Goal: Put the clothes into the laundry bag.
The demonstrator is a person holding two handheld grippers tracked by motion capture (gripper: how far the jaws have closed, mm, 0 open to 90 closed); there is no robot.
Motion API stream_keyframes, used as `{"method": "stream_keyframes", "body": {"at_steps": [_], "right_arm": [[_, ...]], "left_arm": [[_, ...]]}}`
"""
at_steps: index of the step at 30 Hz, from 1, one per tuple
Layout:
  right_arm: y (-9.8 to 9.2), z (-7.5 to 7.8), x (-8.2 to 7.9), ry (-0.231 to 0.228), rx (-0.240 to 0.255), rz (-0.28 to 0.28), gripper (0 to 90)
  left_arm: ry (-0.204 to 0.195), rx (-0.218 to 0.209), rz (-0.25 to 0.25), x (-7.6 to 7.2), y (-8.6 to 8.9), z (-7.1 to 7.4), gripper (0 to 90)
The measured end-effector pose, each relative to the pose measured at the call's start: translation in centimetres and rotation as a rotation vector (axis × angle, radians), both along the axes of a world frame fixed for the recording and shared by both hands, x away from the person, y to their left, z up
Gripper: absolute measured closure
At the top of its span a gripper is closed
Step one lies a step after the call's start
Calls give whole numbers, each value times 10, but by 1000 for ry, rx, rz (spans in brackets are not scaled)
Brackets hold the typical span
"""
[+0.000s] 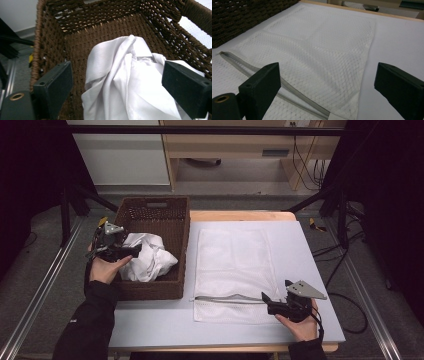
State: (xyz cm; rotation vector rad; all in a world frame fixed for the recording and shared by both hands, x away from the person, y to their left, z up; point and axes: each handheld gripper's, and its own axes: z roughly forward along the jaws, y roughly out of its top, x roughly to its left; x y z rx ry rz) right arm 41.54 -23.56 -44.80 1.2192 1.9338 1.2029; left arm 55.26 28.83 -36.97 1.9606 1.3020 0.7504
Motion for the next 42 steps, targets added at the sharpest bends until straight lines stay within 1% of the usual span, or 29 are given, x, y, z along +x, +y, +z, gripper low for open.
{"method": "stream_keyframes", "body": {"at_steps": [1,3,4,6,7,10,11,12,13,16,18,19,21,23,26,28,31,32,33,36,38,41,42], "right_arm": [[0,0,0,0,-2,3,70],[0,0,0,0,-2,1,70],[0,0,0,1,-1,1,70],[0,0,0,4,-2,4,70],[0,-1,1,3,-2,4,69],[0,-2,1,13,-2,6,66],[0,-2,1,15,-2,7,65],[-1,-2,2,18,-3,8,64],[-1,-2,2,20,-2,8,64],[-1,-4,3,32,-3,12,63],[-1,-5,4,38,-8,16,62],[0,-5,4,40,-7,17,62],[0,-6,4,46,-9,17,62],[-1,-7,6,54,-2,17,62],[-1,-9,7,64,-6,15,61],[-1,-10,7,69,-9,16,62],[0,-10,8,71,-14,16,64],[0,-11,8,77,-14,18,65],[-1,-11,8,76,-20,17,65],[0,-12,8,82,-15,22,69],[0,-11,8,79,-14,27,75],[0,-11,8,78,-14,32,80],[0,-11,8,78,-13,35,84]], "left_arm": [[14,9,4,2,-1,-1,95],[28,23,6,5,-2,-4,80],[28,29,7,6,-3,-5,75],[41,72,10,11,-4,-10,74],[52,83,13,12,-4,-13,71],[98,69,21,17,-1,-23,56],[120,75,27,17,0,-27,54],[133,88,26,17,0,-29,55],[149,91,18,18,0,-30,55],[185,82,5,19,-1,-34,49],[206,103,12,21,-3,-38,43],[217,121,12,22,-5,-40,42],[224,147,1,22,-8,-42,40],[240,136,-7,22,-8,-44,42],[279,131,-12,24,-9,-50,34],[318,124,-24,27,-10,-54,29],[359,137,-39,29,-12,-59,11],[364,136,-39,29,-13,-60,8],[383,146,-46,30,-14,-61,9],[427,167,-61,32,-18,-64,13],[449,169,-73,33,-19,-64,57],[472,151,-84,34,-20,-64,137],[487,140,-85,34,-20,-62,174]]}}
